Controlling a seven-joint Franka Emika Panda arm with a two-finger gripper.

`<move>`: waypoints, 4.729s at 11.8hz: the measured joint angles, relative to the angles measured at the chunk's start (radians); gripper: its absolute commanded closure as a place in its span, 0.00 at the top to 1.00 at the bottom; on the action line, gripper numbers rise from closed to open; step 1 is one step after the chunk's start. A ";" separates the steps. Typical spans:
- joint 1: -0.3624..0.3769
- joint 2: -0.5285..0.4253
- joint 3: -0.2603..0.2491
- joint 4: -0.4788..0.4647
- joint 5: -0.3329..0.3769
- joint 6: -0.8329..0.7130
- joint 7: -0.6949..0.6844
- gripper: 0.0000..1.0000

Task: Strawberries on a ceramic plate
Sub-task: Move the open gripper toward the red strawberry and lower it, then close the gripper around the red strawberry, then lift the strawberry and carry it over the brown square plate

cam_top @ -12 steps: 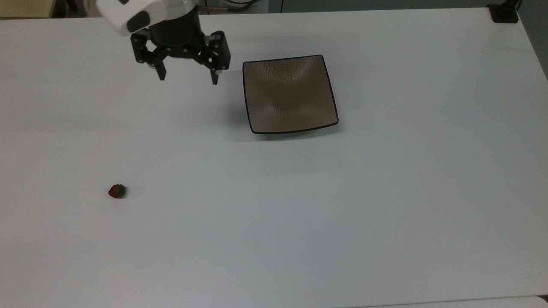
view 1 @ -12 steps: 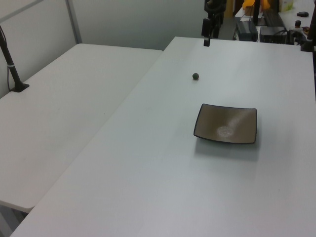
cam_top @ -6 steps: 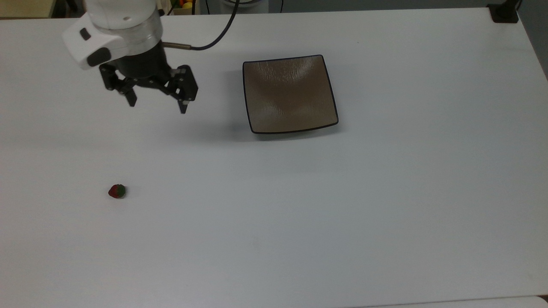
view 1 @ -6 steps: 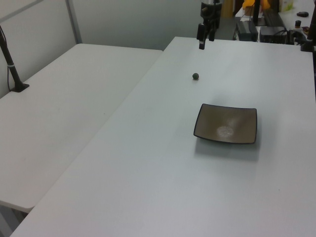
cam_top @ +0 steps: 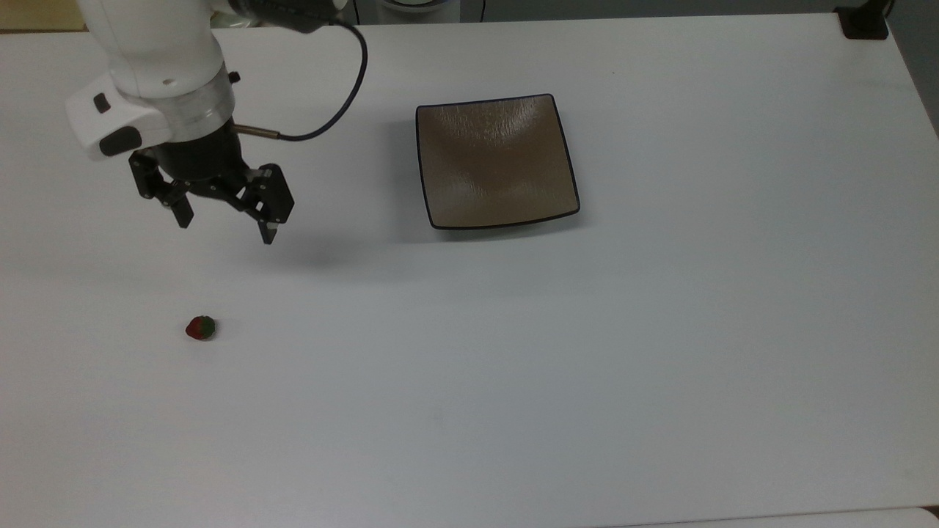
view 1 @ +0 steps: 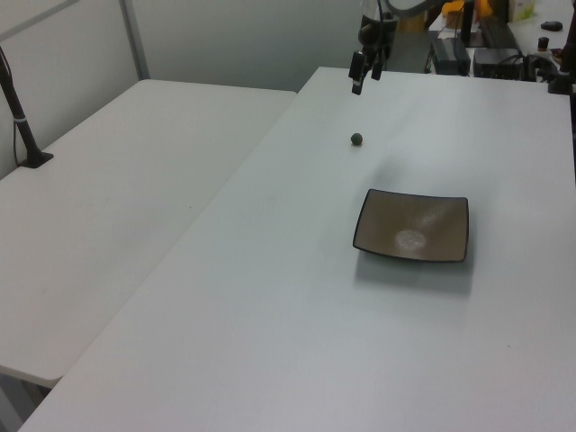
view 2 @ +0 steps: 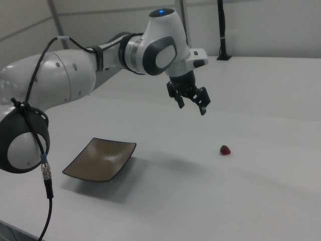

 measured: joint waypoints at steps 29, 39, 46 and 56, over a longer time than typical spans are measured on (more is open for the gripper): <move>-0.058 0.253 -0.001 -0.043 -0.128 0.467 -0.005 0.20; 0.078 -0.188 0.034 -0.150 -0.060 -0.125 -0.005 0.28; 0.226 -0.400 0.042 -0.360 0.027 -0.318 -0.081 0.26; 0.308 -0.318 0.099 -0.552 0.026 -0.184 0.021 0.26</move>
